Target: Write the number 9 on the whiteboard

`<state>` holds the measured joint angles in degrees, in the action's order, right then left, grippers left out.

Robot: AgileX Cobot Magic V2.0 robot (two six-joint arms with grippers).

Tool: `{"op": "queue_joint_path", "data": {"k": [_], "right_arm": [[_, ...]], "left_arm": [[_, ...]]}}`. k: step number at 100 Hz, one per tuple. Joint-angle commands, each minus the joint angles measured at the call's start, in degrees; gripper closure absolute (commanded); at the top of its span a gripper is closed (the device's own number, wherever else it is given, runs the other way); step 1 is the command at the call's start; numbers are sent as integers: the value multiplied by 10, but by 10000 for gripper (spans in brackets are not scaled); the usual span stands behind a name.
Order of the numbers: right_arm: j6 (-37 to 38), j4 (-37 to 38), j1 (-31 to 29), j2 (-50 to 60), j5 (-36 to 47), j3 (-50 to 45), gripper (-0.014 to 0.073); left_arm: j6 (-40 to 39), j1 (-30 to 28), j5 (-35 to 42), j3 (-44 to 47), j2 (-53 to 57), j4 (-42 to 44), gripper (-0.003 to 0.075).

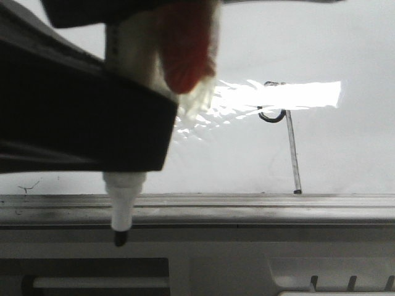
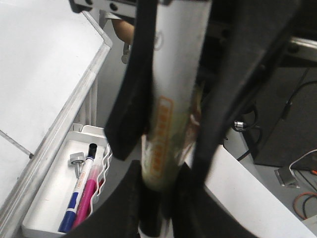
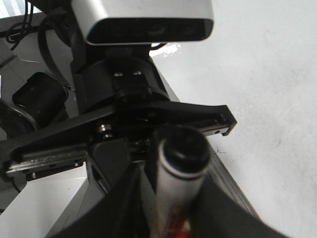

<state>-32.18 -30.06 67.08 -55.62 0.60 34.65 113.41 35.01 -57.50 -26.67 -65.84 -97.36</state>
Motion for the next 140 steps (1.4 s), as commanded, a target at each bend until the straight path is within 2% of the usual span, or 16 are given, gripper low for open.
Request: {"op": "queue_joint_path", "data": {"k": [1, 6, 11, 21, 30, 40, 47, 55, 57, 60, 75, 82, 93, 112, 126, 140], "right_arm": [[-3, -5, 3, 8, 24, 19, 178], [-3, -6, 3, 17, 28, 19, 79], [-3, -9, 1, 28, 29, 19, 24], [-3, -13, -15, 57, 28, 19, 29], [-3, -18, -33, 91, 27, 19, 72], [-3, -36, -46, 133, 27, 19, 212], [-3, -39, -46, 164, 24, 19, 386], [-3, -40, -46, 196, 8, 19, 628], [-3, -40, -46, 204, 5, 18, 666], [-3, -42, -46, 213, 2, 18, 659], [-3, -42, -46, 248, -9, 17, 659], [-3, -42, -46, 252, -6, 13, 659], [-3, -42, -46, 250, -6, 8, 659], [-3, -45, -46, 250, 8, -4, 659], [-3, -52, -46, 250, 16, -5, 659], [-3, -54, -46, 250, 20, -5, 659]], "left_arm": [[-38, 0, -8, -9, 6, -53, 739], [-47, 0, -12, -3, 7, -53, 739], [-59, 0, -13, 4, 8, -53, 739], [-78, 0, -13, 19, 8, -53, 739], [-82, 0, -9, 27, 8, -53, 739], [-97, 0, 8, 29, 8, -53, 739], [-108, 0, 18, 29, 8, -53, 739], [-115, 0, 43, 29, 8, -62, 739], [-115, 0, 52, 29, 8, -67, 739], [-120, 0, 67, 29, 8, -73, 739], [-261, 7, 238, 2, 8, -77, 739], [-285, 33, 318, -22, 8, -70, 739], [-295, 107, 439, -64, 7, -69, 739], [-324, 246, 715, -117, -10, -95, 739], [-361, 270, 786, -129, -26, -93, 739], [-384, 249, 792, -130, -42, -93, 739]]}}
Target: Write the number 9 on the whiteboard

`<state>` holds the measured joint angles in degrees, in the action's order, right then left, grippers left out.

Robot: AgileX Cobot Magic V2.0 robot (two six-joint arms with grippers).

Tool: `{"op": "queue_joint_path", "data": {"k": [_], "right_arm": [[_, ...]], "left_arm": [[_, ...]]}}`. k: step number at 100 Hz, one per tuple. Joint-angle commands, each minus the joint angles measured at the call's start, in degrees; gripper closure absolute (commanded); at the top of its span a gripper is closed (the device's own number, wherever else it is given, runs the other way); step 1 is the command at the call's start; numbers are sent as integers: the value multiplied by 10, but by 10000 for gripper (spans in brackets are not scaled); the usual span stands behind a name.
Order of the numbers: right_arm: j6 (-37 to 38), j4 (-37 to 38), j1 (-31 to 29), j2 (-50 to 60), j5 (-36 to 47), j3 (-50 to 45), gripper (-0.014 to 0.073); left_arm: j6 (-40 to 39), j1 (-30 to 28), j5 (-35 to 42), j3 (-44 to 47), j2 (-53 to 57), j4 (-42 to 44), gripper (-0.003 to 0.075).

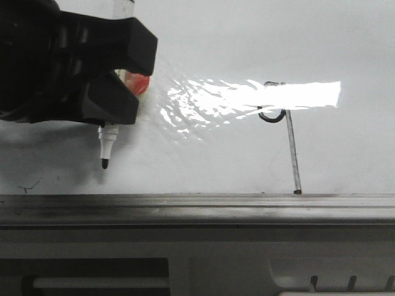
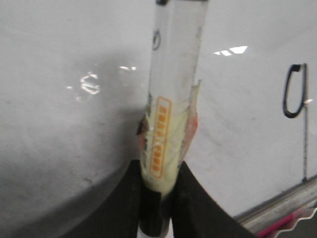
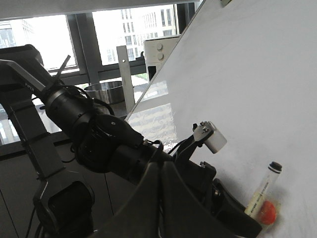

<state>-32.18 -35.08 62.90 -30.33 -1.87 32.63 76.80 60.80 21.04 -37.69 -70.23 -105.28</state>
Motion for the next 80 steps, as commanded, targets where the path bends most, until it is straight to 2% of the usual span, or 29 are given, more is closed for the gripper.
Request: {"op": "queue_joint_path", "data": {"k": [1, 42, 49, 61, 66, 73, 80], "right_arm": [[-3, -3, -4, -3, 44, 15, 659], [-3, -3, -4, -3, 54, 14, 659], [-3, -3, -4, -3, 54, 14, 659], [-3, -3, -4, -3, 54, 13, 659], [-3, -3, -4, -3, 54, 13, 659], [-19, -3, -4, -3, 54, 13, 659], [-39, -2, -4, -3, 54, 13, 659]], "left_arm": [[-18, -10, 7, -20, 1, -14, 739], [-18, -49, -7, -20, -19, -14, 723], [-18, -50, -11, -20, -19, -14, 648], [-18, -50, -10, -20, -19, -14, 401], [-21, -50, -5, -20, -19, -14, 332], [-22, -50, 2, -20, -18, -14, 284], [-22, -50, 12, -20, -11, -14, 276]]}}
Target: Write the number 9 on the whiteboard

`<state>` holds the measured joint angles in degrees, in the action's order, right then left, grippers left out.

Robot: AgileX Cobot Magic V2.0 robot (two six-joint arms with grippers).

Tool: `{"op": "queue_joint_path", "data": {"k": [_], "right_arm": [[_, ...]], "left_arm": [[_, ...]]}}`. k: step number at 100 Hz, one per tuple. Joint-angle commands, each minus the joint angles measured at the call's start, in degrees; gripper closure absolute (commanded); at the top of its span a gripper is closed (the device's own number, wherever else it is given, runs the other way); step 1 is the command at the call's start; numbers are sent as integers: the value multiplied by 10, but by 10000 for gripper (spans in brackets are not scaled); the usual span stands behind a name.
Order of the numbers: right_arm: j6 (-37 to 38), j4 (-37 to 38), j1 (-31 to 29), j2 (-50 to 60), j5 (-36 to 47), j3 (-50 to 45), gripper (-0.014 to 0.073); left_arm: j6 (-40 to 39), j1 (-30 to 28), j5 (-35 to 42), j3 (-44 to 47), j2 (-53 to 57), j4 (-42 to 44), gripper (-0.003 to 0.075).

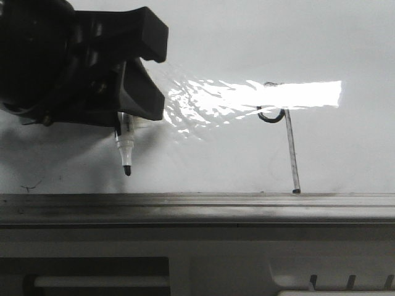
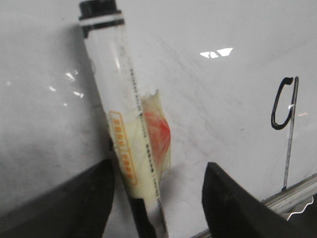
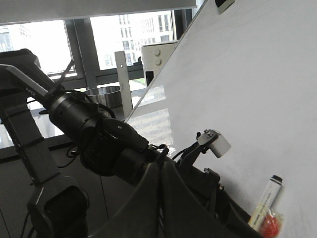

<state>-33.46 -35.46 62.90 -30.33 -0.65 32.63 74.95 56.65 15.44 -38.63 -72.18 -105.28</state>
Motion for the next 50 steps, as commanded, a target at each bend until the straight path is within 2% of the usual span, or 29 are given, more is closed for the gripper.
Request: {"op": "queue_joint_path", "data": {"k": [1, 17, 32, 41, 50], "right_arm": [[-26, 1, -4, -3, 41, 13, 659], [-31, 14, -9, 15, 23, -12, 652], [-31, 15, -30, 80, 45, -83, 638], [-31, 15, -50, 132, 65, -128, 638], [-31, 15, -75, 180, 66, -158, 638]], "left_arm": [[-3, -8, 68, -11, 11, -14, 276], [-3, 6, 79, -3, 67, -14, 276], [49, 49, 83, 38, 186, -14, 288], [71, 76, 83, 70, 265, -14, 363], [73, 96, 83, 105, 339, -14, 517]]}}
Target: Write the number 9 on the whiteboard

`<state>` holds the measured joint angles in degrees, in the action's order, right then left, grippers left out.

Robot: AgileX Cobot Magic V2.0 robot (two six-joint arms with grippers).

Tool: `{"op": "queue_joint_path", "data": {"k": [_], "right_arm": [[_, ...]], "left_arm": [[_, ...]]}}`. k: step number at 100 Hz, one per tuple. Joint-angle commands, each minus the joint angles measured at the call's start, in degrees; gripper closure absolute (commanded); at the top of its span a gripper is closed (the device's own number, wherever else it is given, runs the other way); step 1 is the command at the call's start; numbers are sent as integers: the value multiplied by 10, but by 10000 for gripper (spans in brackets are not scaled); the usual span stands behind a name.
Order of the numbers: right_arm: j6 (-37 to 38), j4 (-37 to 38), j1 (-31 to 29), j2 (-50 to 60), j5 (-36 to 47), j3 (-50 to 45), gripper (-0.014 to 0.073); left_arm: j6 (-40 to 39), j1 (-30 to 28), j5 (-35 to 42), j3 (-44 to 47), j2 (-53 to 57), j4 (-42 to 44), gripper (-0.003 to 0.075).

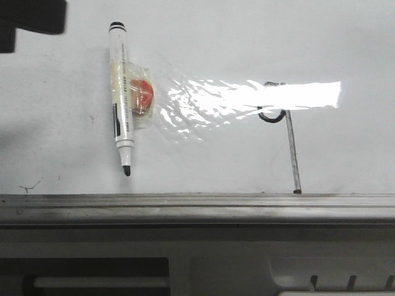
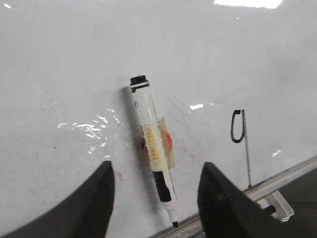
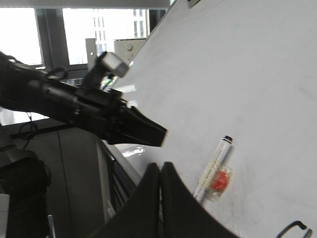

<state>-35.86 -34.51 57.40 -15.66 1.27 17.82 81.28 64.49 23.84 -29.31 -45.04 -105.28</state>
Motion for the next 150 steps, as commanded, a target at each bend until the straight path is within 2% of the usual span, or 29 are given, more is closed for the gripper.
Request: {"op": "queue_joint_path", "data": {"k": [1, 11, 33, 92, 99, 106, 112, 120, 128, 135, 144, 150], "right_arm": [[-7, 6, -22, 40, 44, -13, 638], [-7, 6, -33, 77, 34, -27, 638], [-7, 6, -33, 95, 36, -28, 638], [-7, 6, -33, 95, 36, -28, 638], [-7, 6, -33, 95, 36, -28, 638], [-7, 6, -33, 95, 36, -28, 638], [-7, 6, -33, 95, 36, -28, 638], [-7, 6, -33, 95, 36, -28, 638], [-7, 6, -33, 95, 36, -28, 638], [-7, 6, -33, 95, 36, -28, 638], [-7, 6, -33, 95, 36, -28, 638], [-7, 6, -33, 95, 36, -28, 638]], "left_arm": [[9, 19, -3, 18, 72, -14, 545], [9, 29, -11, 51, 136, -14, 741], [11, 29, -36, 81, 206, -14, 738], [11, 28, -35, 98, 205, -13, 739], [11, 17, -18, 101, 205, 11, 739], [1, -10, -31, 113, 204, 94, 739], [-63, -48, -54, 126, 204, 244, 739], [-234, -114, -98, 143, 204, 462, 739], [-455, -202, -142, 155, 204, 686, 739], [-626, -277, -198, 161, 204, 841, 738], [-789, -360, -280, 161, 204, 968, 739], [-839, -413, -313, 165, 208, 1023, 739]]}}
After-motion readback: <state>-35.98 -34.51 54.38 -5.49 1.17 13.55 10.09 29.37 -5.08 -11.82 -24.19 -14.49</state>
